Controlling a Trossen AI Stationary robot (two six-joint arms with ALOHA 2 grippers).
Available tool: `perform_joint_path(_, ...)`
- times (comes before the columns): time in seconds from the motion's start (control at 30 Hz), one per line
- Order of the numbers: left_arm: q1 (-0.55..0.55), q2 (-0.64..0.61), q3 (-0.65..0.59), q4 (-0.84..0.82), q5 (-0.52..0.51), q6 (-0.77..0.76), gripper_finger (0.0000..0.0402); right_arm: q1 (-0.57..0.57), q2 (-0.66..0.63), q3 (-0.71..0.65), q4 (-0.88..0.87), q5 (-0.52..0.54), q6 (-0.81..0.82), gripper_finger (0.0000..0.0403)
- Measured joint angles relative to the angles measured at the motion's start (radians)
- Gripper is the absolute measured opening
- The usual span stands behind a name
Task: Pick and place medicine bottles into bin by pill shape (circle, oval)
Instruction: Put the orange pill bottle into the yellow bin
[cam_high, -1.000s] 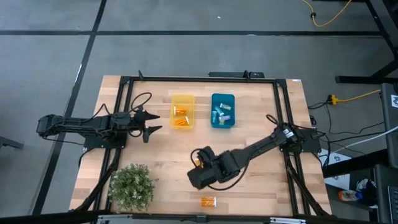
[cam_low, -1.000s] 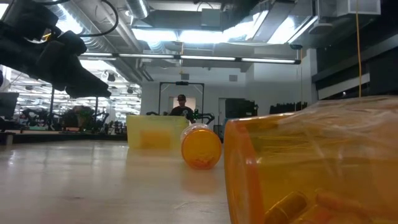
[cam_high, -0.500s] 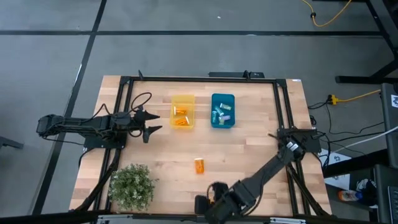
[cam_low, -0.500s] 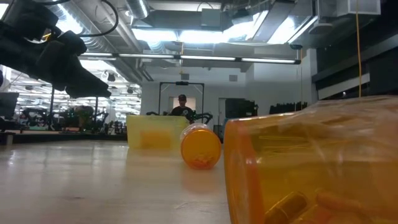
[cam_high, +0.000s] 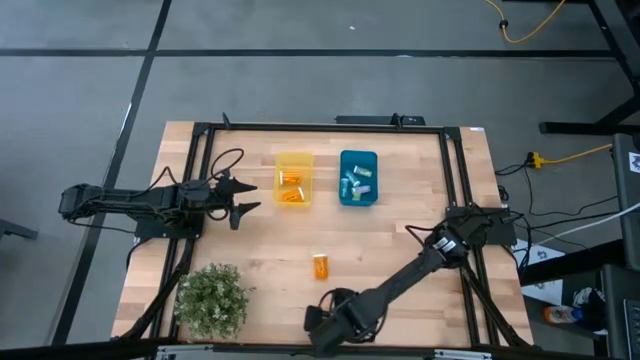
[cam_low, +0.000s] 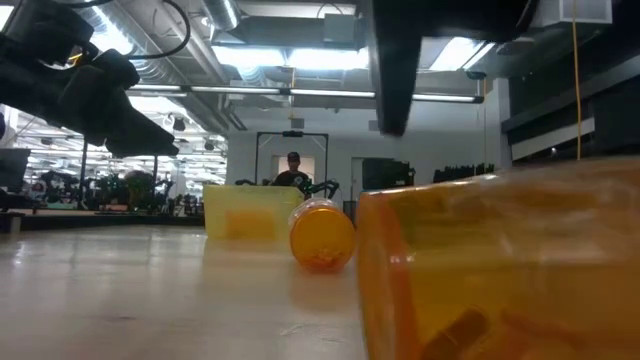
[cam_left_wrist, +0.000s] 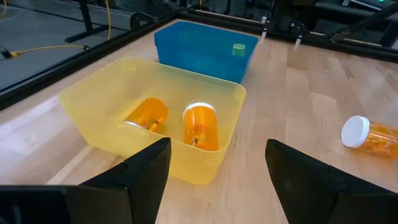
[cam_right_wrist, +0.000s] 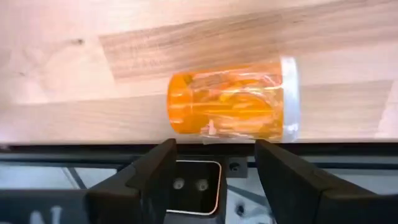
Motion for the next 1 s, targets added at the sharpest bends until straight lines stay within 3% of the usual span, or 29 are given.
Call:
perform_joint_path(0.17, 0.0, 0.0, 0.0, 0.001, 0.0, 0.0, 0.0255, -0.023, 0.011, 0.0, -0.062, -0.034, -0.032, 0.022)
perform_joint_path(0.5, 0.0, 0.0, 0.0, 0.001, 0.0, 0.0, 0.0255, -0.104, 0.013, 0.0, -0.268, 0.131, -0.084, 0.022)
perform_joint_path(0.7, 0.0, 0.0, 0.0, 0.001, 0.0, 0.0, 0.0255, -0.177, 0.013, 0.0, -0.386, 0.205, -0.26, 0.022)
perform_joint_path(1.0, 0.0, 0.0, 0.0, 0.001, 0.0, 0.0, 0.0255, -0.289, 0.013, 0.0, -0.403, 0.267, -0.496, 0.022)
